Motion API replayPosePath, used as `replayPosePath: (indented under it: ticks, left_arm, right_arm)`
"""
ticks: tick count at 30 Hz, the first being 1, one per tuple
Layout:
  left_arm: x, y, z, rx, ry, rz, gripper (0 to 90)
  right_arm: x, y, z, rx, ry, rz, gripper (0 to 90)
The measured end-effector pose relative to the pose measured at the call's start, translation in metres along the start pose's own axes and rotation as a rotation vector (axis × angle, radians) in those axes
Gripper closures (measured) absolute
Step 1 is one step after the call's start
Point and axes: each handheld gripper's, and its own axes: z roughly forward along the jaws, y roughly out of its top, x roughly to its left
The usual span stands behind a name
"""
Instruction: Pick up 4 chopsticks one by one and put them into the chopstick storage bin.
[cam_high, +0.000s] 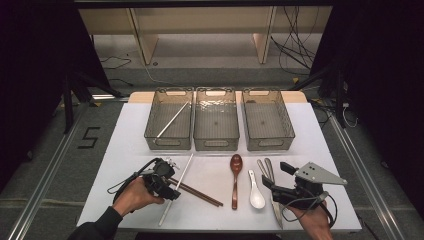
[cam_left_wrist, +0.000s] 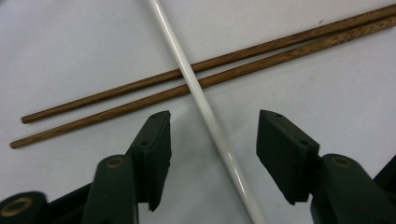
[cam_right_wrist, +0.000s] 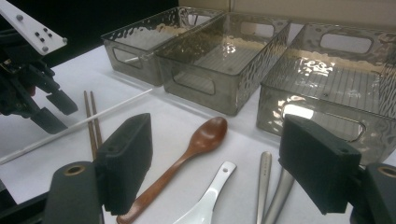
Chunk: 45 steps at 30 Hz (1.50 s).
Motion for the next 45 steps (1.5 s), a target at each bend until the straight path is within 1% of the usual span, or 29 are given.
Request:
replayPosePath:
  ticks: [1,3,5,8,11,12,14,15,17,18,21,22,24,28,35,40,43,45]
  left_arm:
    - [0.0,0.0,0.0,0.0,0.002,0.01,48.5]
    - [0.0,0.001,0.0,-0.004,-0.004,0.012,53.5]
    - [-0.001,0.001,0.002,-0.003,-0.008,0.013,55.0]
    - [-0.001,0.001,0.006,0.017,-0.008,0.021,59.3]
    - [-0.003,0.002,0.007,0.019,-0.01,0.025,63.8]
    - [-0.003,0.002,0.008,0.019,-0.009,0.027,63.8]
    - [-0.003,0.002,0.009,0.029,-0.002,0.036,65.2]
    - [-0.003,0.002,0.01,0.026,0.001,0.031,66.0]
    - [-0.002,0.002,0.012,0.036,0.003,0.029,66.8]
    - [-0.001,0.002,0.014,0.04,0.007,0.036,68.0]
    - [-0.001,0.002,0.014,0.039,0.011,0.032,72.1]
    - [-0.001,0.002,0.013,0.04,0.016,0.031,72.1]
    - [0.0,0.002,0.014,0.039,0.028,0.039,75.8]
    - [0.001,0.002,0.013,0.041,0.032,0.033,81.2]
    - [0.002,0.002,0.013,0.035,0.027,0.034,83.2]
    - [0.004,0.001,0.011,0.036,0.033,0.054,83.6]
    - [0.004,0.001,0.006,0.011,0.027,0.05,83.7]
    - [0.005,0.002,0.001,-0.004,0.018,0.062,83.7]
  right_arm:
    - [0.0,0.0,0.0,-0.001,0.0,0.0,26.6]
    - [0.0,0.0,0.0,0.0,0.0,0.0,26.6]
    - [0.0,0.0,0.0,0.0,0.0,-0.001,26.6]
    - [0.0,0.0,0.0,0.001,0.0,-0.001,26.6]
    - [0.0,0.0,0.0,0.0,0.001,-0.003,26.6]
    - [0.0,0.0,0.0,0.0,0.001,-0.003,26.6]
    - [0.0,0.0,0.0,0.001,0.001,-0.003,26.6]
    - [0.0,0.0,0.0,0.001,0.001,-0.003,26.6]
    - [0.0,0.0,0.001,0.001,0.001,-0.003,26.6]
    - [0.0,0.0,0.001,0.002,0.001,-0.004,26.6]
    - [0.001,0.0,0.0,0.006,0.0,-0.005,26.6]
    - [0.001,0.0,0.0,0.006,0.0,-0.005,26.6]
    - [0.0,0.0,0.0,0.006,0.0,-0.005,26.6]
    - [0.0,0.0,0.0,0.007,-0.002,-0.005,26.7]
    - [0.0,0.0,0.0,0.007,-0.002,-0.005,26.7]
    - [0.0,0.0,0.0,0.005,-0.003,-0.005,26.7]
    - [0.0,0.0,0.0,0.007,-0.004,-0.003,26.7]
    - [0.0,0.0,-0.001,0.009,-0.004,0.0,26.7]
